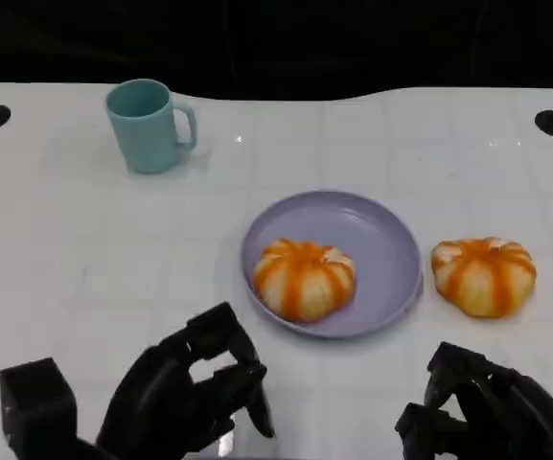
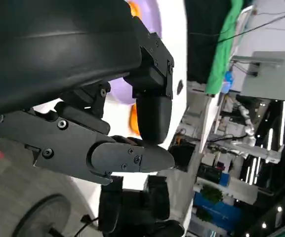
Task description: Grasp the bread from the table and place it into the plate.
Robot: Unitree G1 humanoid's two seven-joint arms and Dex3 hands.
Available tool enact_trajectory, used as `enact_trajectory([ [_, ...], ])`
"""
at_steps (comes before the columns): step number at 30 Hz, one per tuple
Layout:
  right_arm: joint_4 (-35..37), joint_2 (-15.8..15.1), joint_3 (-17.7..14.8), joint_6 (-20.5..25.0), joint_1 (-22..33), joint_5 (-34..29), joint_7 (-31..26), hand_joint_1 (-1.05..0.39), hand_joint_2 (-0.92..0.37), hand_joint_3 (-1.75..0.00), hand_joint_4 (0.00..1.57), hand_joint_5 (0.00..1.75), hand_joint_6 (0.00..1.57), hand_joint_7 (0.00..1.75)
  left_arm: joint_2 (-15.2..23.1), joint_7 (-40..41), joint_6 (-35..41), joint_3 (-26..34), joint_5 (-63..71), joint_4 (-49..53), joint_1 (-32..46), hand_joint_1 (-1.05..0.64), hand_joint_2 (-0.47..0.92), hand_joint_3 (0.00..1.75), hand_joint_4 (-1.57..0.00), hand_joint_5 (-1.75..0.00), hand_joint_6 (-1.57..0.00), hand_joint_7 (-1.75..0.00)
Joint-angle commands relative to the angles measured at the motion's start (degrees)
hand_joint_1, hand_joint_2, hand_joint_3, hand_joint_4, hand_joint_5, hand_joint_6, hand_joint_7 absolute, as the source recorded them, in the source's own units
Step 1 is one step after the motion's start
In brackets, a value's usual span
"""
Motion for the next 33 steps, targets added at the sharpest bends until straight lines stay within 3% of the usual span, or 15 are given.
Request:
enact_trajectory([
  [1,0.44,-0.48,0.01,-0.89,-0.01,-0.39,-0.01,-0.73,-0.92,-0.24,0.87,1.6,0.77,1.32,-0.27,-1.3,2.92,1.53,-2.52,-1.92,2.03,-0.55,0.92,0.38,-0.8,-1.75,-0.55,-1.75],
  [16,-0.36,-0.64,-0.08,-0.03,0.65,-0.17,-1.2,-0.74,-0.92,-0.21,0.88,1.6,0.79,1.31,-1.44,-4.63,6.09,3.16,-4.66,-1.69,3.06,-0.59,0.92,0.36,-0.85,-1.75,-0.58,-1.75],
  [33,1.19,-0.67,-0.82,-0.8,-0.04,-0.37,-1.32,-0.76,-0.92,-0.21,0.89,1.64,0.79,1.44,-1.79,-5.85,7.5,4.22,-4.62,-1.2,3.58,-0.6,0.92,0.32,-0.87,-1.75,-0.6,-1.75],
])
